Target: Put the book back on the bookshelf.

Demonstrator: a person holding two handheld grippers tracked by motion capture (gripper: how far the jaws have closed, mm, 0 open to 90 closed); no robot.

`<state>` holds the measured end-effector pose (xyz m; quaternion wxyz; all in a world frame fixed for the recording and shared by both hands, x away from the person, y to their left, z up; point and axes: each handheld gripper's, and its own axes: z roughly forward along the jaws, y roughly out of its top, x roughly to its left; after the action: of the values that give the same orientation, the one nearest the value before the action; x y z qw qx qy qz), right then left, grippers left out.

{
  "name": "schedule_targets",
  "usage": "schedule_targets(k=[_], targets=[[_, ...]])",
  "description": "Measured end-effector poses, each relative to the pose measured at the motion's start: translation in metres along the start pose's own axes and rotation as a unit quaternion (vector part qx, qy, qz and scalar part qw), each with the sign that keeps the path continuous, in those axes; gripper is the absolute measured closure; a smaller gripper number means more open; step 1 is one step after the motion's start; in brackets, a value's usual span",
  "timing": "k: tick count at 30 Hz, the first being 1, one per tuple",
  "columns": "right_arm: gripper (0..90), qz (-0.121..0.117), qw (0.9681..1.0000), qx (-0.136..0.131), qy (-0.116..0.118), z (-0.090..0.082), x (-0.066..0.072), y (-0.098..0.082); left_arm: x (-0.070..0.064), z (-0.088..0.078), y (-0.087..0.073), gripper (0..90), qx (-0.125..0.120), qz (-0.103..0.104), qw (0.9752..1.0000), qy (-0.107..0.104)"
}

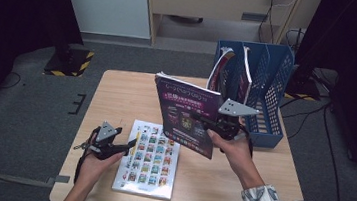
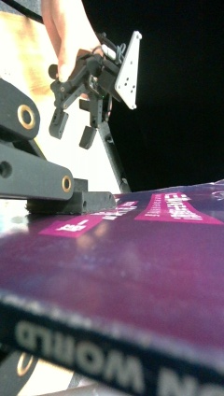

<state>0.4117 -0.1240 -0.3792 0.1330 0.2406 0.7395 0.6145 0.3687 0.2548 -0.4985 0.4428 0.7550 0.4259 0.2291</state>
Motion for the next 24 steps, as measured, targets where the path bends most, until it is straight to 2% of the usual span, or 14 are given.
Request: schedule_targets(k=[4,11,24], targets=[[84.3,-0.002,1.0000,0.002,0.002,-0.007,0.000,-0.001,0.002,0.001,-0.001,14.9,0.006,-0.006,1.0000,0.004],[84.2,-0.002,1.0000,0.000,-0.001,-0.020,-0.002,-0.003,0.004,0.001,-0.002,8.4,0.013,-0.015,0.9997,0.011],[84.3,0.005,0.9999,-0.007,-0.009,-0.041,-0.002,-0.010,0.005,0.001,-0.003,4.6,0.018,-0.015,0.9996,0.017]])
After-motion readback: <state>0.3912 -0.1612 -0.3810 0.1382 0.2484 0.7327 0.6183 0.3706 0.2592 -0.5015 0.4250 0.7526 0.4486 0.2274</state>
